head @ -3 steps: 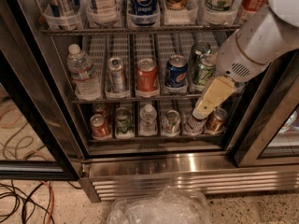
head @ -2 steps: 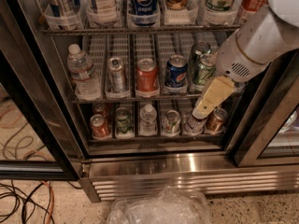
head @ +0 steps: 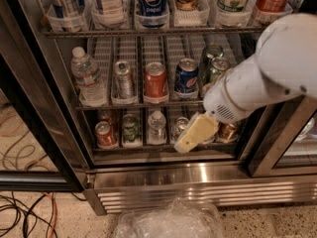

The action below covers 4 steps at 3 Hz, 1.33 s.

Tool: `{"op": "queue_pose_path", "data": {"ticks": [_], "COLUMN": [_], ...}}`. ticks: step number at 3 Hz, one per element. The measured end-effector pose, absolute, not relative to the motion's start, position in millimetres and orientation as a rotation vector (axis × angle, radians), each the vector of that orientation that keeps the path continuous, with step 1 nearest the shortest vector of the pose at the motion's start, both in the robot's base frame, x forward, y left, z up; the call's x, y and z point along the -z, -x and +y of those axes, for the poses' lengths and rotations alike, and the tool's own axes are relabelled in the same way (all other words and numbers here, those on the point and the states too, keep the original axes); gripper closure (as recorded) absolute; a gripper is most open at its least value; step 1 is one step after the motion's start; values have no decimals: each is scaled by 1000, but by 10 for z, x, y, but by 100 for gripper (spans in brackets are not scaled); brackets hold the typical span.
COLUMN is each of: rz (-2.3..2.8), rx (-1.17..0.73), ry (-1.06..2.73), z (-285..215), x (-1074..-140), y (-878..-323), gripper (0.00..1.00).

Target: Pick coke can from bottom shelf of fridge

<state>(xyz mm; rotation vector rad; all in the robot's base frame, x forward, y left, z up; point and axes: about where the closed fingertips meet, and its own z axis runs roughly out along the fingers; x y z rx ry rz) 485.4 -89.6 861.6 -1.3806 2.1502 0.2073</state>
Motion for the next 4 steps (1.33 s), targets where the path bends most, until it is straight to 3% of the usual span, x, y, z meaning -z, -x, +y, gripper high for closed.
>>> {"op": "queue_pose_path", "data": {"ticks": [1,3,4], "rz": [2110,2065,2023], "rx": [-262,-229,-276], "ry": [1316,1279,1282], "z": [-526,-417,-31], "x": [-8329,-8371,-8257], "y": [-4686,-4795,-4648], "gripper": [0,0,0]}}
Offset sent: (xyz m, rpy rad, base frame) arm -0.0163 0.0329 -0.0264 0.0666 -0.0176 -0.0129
